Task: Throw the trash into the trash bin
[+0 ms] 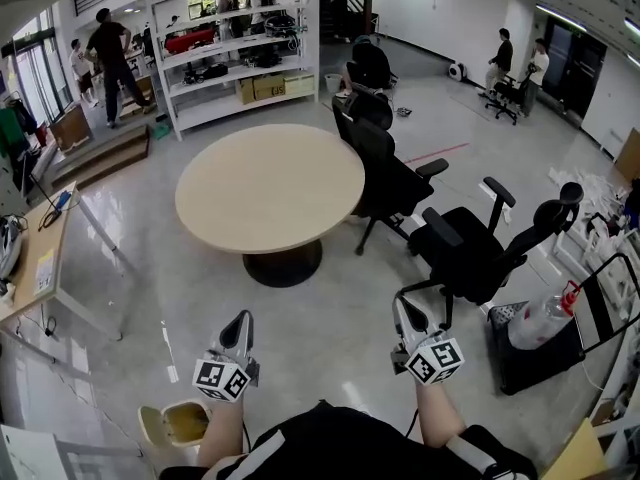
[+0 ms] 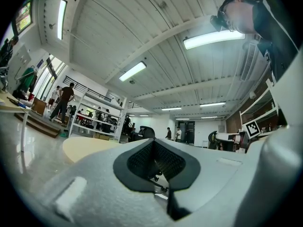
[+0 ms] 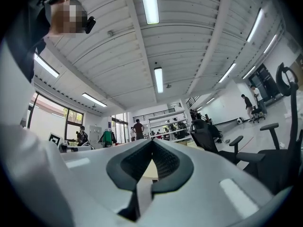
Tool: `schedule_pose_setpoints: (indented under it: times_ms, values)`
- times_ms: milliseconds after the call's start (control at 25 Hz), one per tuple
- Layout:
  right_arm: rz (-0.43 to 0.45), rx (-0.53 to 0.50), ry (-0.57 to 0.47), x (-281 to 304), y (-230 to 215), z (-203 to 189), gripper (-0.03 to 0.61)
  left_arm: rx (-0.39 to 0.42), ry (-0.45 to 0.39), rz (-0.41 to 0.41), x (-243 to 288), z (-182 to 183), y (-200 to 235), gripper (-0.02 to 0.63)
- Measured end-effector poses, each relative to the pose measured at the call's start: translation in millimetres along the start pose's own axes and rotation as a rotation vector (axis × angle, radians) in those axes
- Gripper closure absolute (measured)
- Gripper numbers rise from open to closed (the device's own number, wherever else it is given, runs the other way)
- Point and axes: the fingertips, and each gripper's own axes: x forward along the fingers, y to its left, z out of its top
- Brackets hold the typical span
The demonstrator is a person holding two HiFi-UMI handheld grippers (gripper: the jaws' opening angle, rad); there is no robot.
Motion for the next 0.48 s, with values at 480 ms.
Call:
schedule_pose_setpoints:
  times_ms: [480]
  values:
    - [-0.196,-0.012,-0.025,-97,-103,29,0.574,-0.035,0.014,-0.155,78,-26,-109,0.614]
